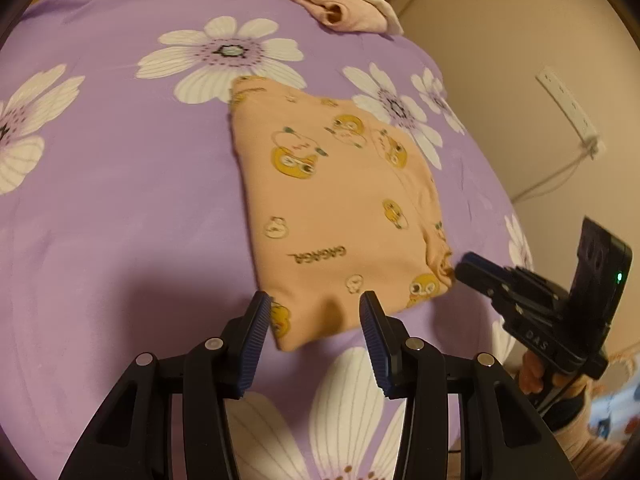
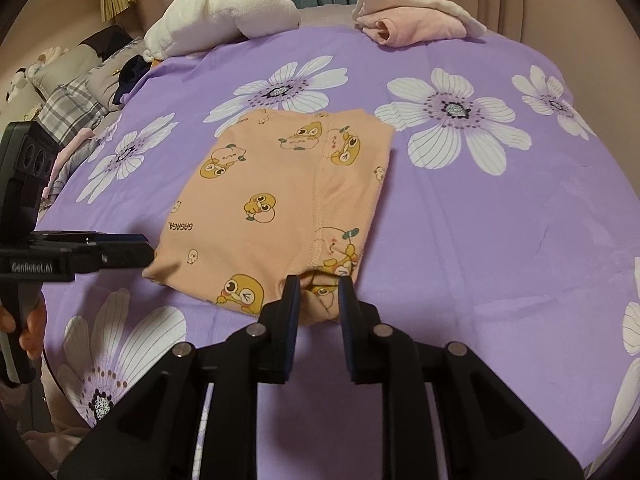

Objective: Fold small clothes

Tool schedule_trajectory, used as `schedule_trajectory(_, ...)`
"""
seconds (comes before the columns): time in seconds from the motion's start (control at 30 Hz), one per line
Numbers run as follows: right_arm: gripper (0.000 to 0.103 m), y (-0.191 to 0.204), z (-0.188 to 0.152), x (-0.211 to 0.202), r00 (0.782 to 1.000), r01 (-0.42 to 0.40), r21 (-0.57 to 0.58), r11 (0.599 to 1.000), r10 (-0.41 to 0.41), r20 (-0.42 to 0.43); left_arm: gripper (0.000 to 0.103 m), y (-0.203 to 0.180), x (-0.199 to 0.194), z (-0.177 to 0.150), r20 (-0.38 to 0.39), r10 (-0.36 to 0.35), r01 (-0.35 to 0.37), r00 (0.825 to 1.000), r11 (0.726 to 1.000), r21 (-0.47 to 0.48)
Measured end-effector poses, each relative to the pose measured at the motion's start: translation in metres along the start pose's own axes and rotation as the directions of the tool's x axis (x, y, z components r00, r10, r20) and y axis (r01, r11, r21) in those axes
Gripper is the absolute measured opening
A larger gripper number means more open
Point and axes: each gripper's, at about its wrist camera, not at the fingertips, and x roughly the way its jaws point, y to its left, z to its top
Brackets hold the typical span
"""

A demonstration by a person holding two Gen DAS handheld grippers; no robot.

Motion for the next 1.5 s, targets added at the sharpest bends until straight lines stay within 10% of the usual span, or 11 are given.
schedule_trajectory(0.1, 0.041, -0.002, 0.002, -0.005, 1.000, 0.016, 0.015, 1.000, -0.016, 0.009, 0.044, 0.007, -0.004, 0.003, 0.015, 0.000, 0.001, 1.000, 0.999, -0.038)
schedule_trajectory(0.8, 0.070, -0.009, 0.016, -0.015, 0.998, 0.040, 0.058, 0.998, -0.043, 0.047, 0.056, 0.024, 0.002, 0.013, 0.011, -0.026, 0.027, 1.000, 0.993, -0.115)
schedule_trajectory(1.17, 0.076, -0.018, 0.023, -0.005, 0.999, 0.015, 0.118, 0.993, -0.019, 0.031, 0.057, 0.030, 0.009, 0.021, 0.000, -0.047, 0.046, 0.999, 0.989, -0.141)
schedule_trajectory(1.27, 0.078, -0.021, 0.025, -0.003, 1.000, 0.004, 0.128, 0.992, -0.008, 0.030, 0.077, 0.034, 0.010, 0.021, 0.005, -0.055, 0.055, 0.998, 0.986, -0.155)
schedule_trajectory(1.5, 0.080, -0.025, 0.030, 0.003, 1.000, -0.012, 0.149, 0.989, 0.008, 0.028, 0.078, 0.039, 0.010, 0.028, 0.014, -0.068, 0.070, 0.998, 0.983, -0.170)
